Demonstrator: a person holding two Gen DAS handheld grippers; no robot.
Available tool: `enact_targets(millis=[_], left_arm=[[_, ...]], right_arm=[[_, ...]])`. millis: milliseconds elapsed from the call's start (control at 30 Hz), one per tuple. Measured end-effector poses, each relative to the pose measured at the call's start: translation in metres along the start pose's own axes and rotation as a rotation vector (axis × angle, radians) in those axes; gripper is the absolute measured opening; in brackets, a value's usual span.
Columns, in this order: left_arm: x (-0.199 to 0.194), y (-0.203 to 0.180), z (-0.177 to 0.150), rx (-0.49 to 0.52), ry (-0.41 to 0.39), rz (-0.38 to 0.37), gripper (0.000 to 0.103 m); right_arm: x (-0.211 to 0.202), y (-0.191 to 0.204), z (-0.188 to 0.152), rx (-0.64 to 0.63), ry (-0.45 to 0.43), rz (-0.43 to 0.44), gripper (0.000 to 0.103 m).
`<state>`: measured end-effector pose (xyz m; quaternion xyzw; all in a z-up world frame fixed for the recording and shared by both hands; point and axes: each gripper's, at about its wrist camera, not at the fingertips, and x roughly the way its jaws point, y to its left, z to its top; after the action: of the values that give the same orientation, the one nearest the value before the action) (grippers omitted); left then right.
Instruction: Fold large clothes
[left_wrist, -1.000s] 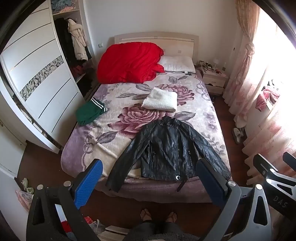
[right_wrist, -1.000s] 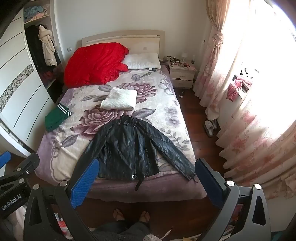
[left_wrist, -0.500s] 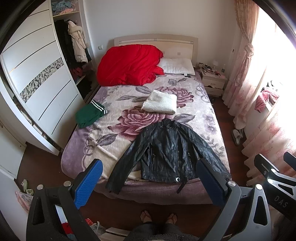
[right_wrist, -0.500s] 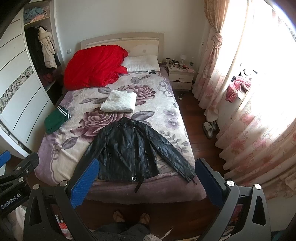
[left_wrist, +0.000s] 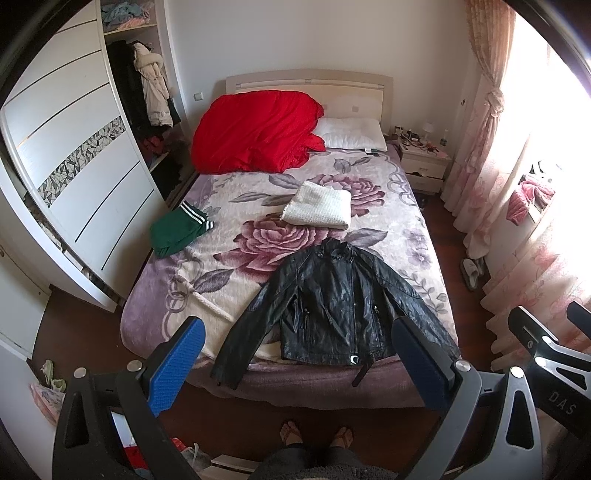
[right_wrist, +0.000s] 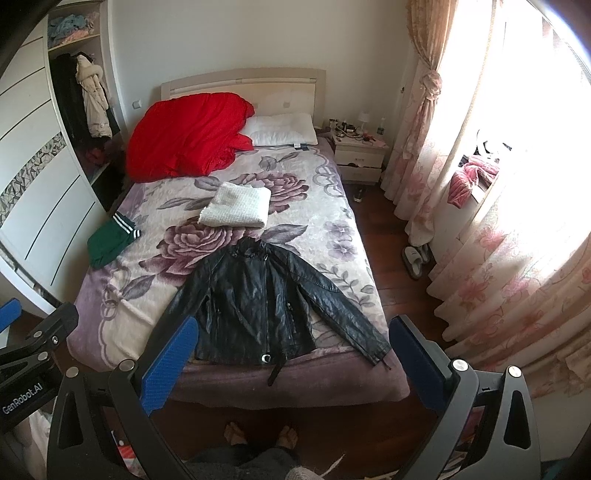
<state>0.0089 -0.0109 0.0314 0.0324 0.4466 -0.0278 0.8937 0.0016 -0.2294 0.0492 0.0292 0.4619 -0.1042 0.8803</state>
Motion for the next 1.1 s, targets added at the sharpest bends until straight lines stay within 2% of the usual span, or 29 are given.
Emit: enact_targets(millis=[167, 400, 567, 1100], left_arm=[[0.001, 0.001, -0.003, -0.002, -0.001, 0.001, 0.103], [-0.002, -0.002, 0.000, -0.002, -0.004, 0.000, 0.103], [-0.007, -0.005, 0.013, 0.005, -0.006, 0.001, 0.103], [-0.011, -0.007, 0.016, 0.002, -0.014, 0.000, 0.103]], right_arm=[[0.001, 0.002, -0.003, -0.001, -0.003, -0.001, 0.103], [-0.006, -0.009, 0.012, -0.002, -0.006, 0.000, 0.103], [-0.008, -0.012, 0.017, -0.001, -0.008, 0.000, 0.103], [-0.011, -0.010, 0.013, -0.002, -0.017, -0.001, 0.103]])
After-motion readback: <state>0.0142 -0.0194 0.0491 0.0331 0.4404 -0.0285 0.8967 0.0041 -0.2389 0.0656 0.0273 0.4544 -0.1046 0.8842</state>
